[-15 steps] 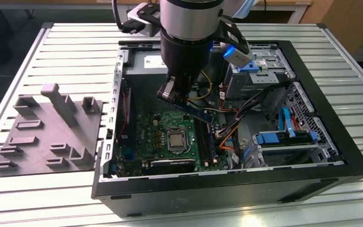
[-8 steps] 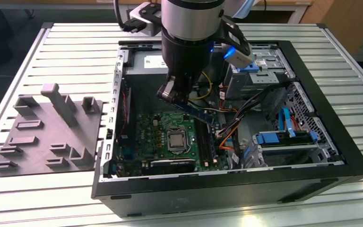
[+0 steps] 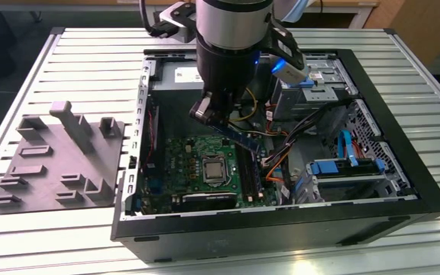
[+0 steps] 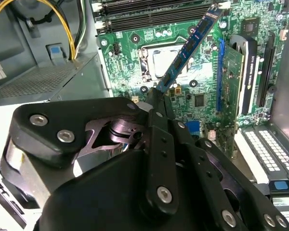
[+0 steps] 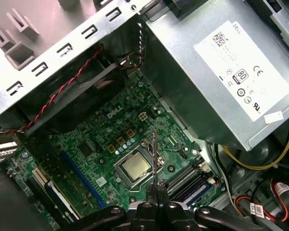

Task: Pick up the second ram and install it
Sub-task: 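Insert the second ram into the second slot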

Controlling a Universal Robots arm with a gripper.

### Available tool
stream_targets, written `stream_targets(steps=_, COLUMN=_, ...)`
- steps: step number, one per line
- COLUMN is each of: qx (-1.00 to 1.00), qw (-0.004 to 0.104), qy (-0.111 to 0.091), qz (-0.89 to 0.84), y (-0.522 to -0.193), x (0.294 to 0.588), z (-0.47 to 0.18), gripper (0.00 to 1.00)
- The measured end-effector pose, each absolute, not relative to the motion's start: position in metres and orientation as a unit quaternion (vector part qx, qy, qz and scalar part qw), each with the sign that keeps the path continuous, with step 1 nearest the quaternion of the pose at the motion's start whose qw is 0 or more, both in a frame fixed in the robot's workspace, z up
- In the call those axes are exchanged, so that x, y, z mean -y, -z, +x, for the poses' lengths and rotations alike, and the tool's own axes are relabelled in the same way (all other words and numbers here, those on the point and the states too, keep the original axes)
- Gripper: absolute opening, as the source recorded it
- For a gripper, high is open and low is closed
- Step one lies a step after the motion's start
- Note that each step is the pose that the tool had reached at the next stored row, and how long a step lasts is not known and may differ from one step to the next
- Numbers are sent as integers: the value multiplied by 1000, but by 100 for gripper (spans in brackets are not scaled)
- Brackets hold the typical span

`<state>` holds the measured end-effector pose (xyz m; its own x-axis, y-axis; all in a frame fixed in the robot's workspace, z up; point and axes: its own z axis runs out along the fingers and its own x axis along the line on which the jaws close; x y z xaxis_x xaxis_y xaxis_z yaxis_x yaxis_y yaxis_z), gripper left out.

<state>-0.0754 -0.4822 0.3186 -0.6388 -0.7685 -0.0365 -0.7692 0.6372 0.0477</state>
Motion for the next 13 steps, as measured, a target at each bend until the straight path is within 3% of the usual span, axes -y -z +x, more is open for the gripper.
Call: stream_targets(steps=13, qx=-929, qw=8, qy=-29, qz=-368, y=-317, x=482, z=-75, gripper=12)
